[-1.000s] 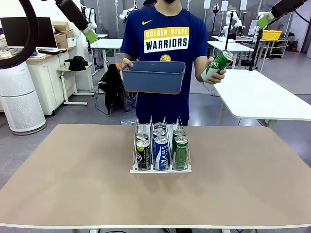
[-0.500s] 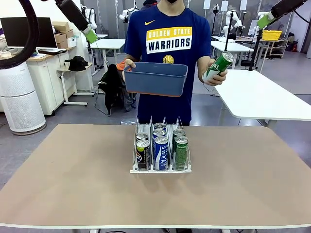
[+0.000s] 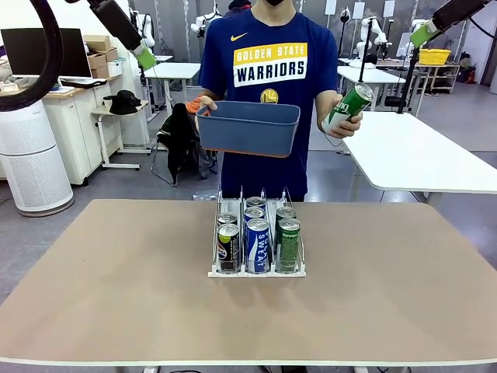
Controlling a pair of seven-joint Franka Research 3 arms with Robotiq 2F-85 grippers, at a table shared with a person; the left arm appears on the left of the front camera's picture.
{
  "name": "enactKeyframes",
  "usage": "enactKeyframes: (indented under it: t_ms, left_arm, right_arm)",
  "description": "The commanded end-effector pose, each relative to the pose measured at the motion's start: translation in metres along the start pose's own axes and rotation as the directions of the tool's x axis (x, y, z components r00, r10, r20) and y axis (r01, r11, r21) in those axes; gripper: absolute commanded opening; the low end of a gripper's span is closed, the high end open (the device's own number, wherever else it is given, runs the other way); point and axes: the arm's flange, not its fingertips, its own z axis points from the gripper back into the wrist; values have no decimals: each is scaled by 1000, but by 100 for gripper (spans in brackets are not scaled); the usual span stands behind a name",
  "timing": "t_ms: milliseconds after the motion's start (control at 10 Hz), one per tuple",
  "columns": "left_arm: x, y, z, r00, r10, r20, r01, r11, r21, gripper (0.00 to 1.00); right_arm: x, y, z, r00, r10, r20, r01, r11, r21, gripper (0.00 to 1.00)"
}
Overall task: Fill the beverage cans into the dispenser.
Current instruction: Pick up the Sprite handed by the human.
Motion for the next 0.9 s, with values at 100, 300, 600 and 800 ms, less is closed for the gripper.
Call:
enactKeyframes:
  t_ms: [100,300,600,800]
  left_arm:
    - [-2,0,1,1000,-2,-5,2,1000,-7,100]
    - [-2,0,1,1000,-2,-5,2,1000,-7,100]
    - [-2,0,1,1000,-2,-5,2,1000,-7,100]
    - [-2,0,1,1000,-2,-5,2,1000,-7,100]
  right_arm:
    - [0,1,0,1000,1,-1,-1,1000,2,100]
    - [0,1,0,1000,1,-1,-1,1000,2,100]
    - [0,1,0,1000,1,-1,-1,1000,2,100]
    - [0,1,0,1000,1,-1,-1,1000,2,100]
